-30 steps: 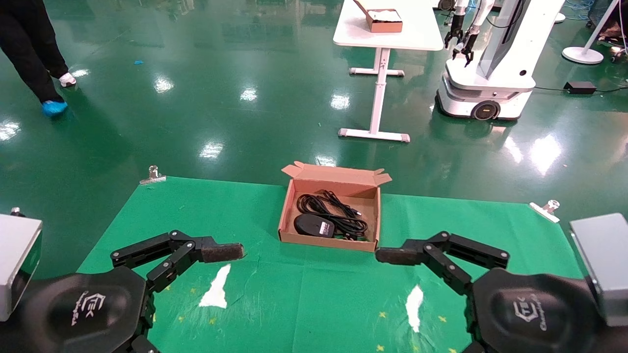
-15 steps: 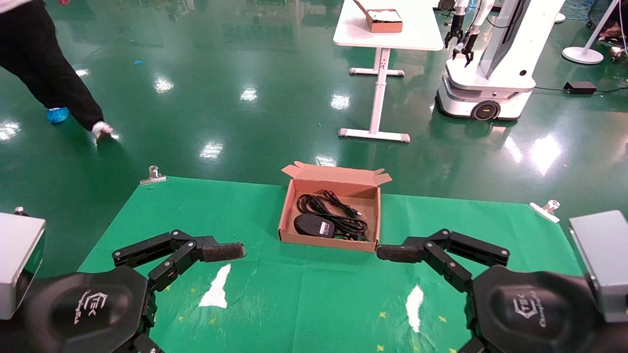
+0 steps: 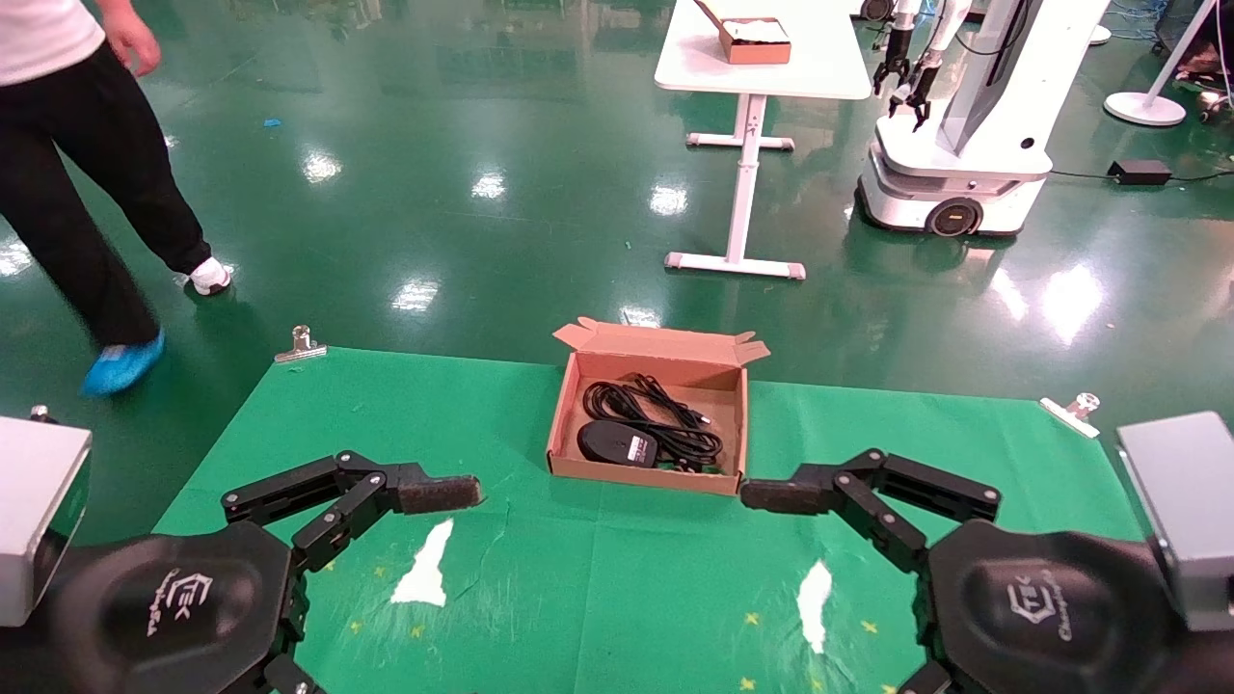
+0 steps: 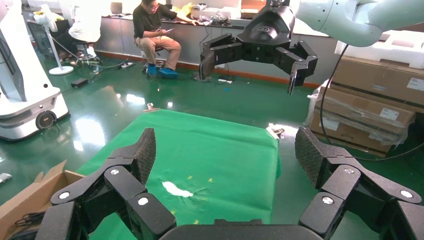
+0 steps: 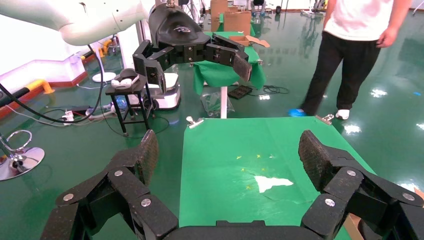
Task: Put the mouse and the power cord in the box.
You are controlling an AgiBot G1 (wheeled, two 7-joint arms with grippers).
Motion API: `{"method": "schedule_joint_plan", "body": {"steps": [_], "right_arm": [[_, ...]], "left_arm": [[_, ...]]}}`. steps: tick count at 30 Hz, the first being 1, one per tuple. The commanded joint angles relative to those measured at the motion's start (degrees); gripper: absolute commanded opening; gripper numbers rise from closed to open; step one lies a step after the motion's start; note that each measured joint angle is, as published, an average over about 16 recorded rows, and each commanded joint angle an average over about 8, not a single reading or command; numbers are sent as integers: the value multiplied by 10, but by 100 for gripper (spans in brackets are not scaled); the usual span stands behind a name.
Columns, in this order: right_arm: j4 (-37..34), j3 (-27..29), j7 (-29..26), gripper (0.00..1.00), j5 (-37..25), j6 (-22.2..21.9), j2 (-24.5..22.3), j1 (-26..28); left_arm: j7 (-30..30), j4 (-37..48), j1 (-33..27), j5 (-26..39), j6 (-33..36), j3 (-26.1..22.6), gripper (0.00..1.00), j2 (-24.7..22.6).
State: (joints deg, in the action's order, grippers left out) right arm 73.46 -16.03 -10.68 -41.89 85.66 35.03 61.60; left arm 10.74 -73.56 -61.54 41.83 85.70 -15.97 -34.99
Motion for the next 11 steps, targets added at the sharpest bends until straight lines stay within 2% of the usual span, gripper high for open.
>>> {"method": "schedule_joint_plan", "body": {"steps": [1, 11], "right_arm": [[0, 0, 0, 100, 0, 0, 0, 0], [0, 0, 0, 100, 0, 0, 0, 0]], "left_arm": [[0, 0, 0, 0, 0, 0, 100, 0], [0, 0, 0, 0, 0, 0, 100, 0]]}}
